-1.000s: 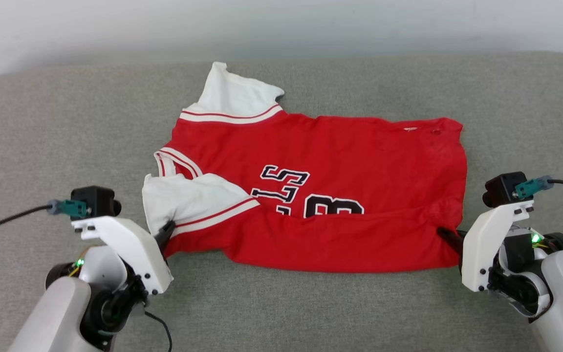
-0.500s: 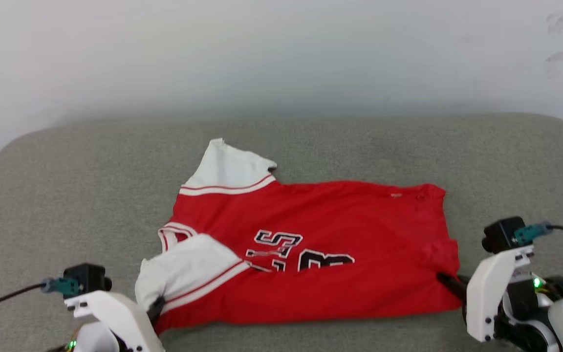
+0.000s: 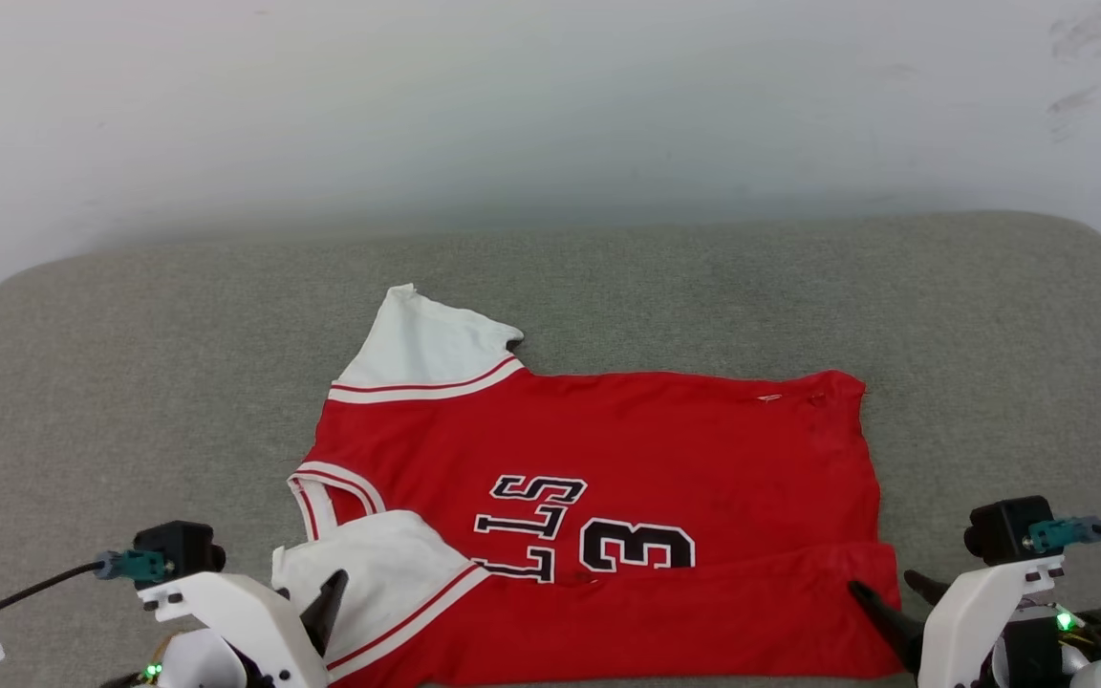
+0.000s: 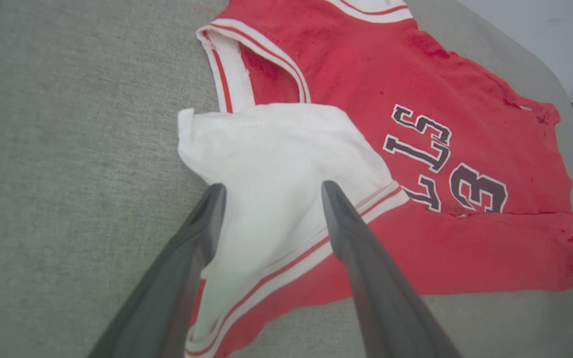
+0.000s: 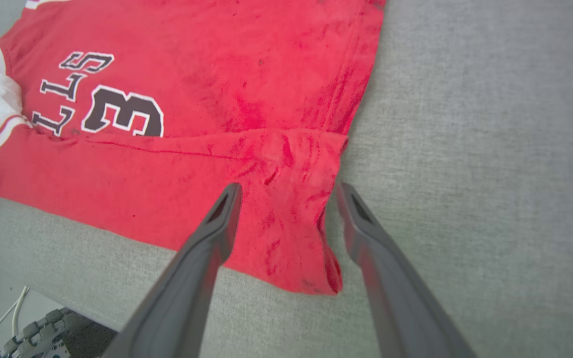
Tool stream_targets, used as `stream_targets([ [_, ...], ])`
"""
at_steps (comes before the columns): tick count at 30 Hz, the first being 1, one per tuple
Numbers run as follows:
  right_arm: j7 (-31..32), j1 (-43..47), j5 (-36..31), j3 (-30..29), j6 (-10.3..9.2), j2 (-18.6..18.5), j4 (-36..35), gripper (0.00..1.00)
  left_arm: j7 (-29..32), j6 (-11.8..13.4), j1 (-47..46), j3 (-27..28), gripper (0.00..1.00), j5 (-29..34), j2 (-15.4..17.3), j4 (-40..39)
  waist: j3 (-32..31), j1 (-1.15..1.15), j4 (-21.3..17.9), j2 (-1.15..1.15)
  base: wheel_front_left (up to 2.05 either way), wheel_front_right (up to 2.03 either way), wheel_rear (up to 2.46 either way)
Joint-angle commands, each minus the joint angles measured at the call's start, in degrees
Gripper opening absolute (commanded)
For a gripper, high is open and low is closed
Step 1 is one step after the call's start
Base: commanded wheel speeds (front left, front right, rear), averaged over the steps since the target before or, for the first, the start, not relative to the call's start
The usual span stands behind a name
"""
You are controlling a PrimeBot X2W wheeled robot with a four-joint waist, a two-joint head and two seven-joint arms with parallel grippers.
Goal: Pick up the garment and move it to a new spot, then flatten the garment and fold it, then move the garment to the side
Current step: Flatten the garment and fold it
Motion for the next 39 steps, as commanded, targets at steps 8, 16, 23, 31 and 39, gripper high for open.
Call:
stream_targets([
  [8,-15.8,-1.7,-9.0,-4.5,-0.02,3.0,-4.7,1.00,-10.0,0.1,-5.7,2.8,1.00,5.5,1.5,-0.6,0.0,0.00,-3.4,0.00,0.00,0.00,0.00],
  [16,-27.9,-8.5,-14.0,-8.9,-0.01,8.0,-12.0,1.00,-12.7,0.1,-21.0,4.1,1.00,9.6,3.2,-2.0,12.3,0.00,-7.5,0.00,0.00,0.00,0.00],
  [23,-31.0,-14.0,-14.0,-8.9,-0.01,9.5,-15.8,1.00,-4.7,-2.7,-35.6,2.4,1.00,9.6,6.0,3.0,22.4,0.00,-10.5,0.00,0.00,0.00,0.00],
  [31,-31.6,-16.3,-13.5,-7.7,-0.02,10.7,-18.3,1.00,16.8,-5.4,-50.0,-1.1,1.00,7.5,11.9,11.1,27.9,0.00,-14.4,0.00,0.00,0.00,0.00],
  [39,-32.6,-16.2,-12.4,-6.9,-0.02,11.6,-18.0,1.00,33.5,-1.6,-54.9,-3.5,1.00,7.8,16.9,15.3,31.0,0.00,-17.7,0.00,0.00,0.00,0.00],
])
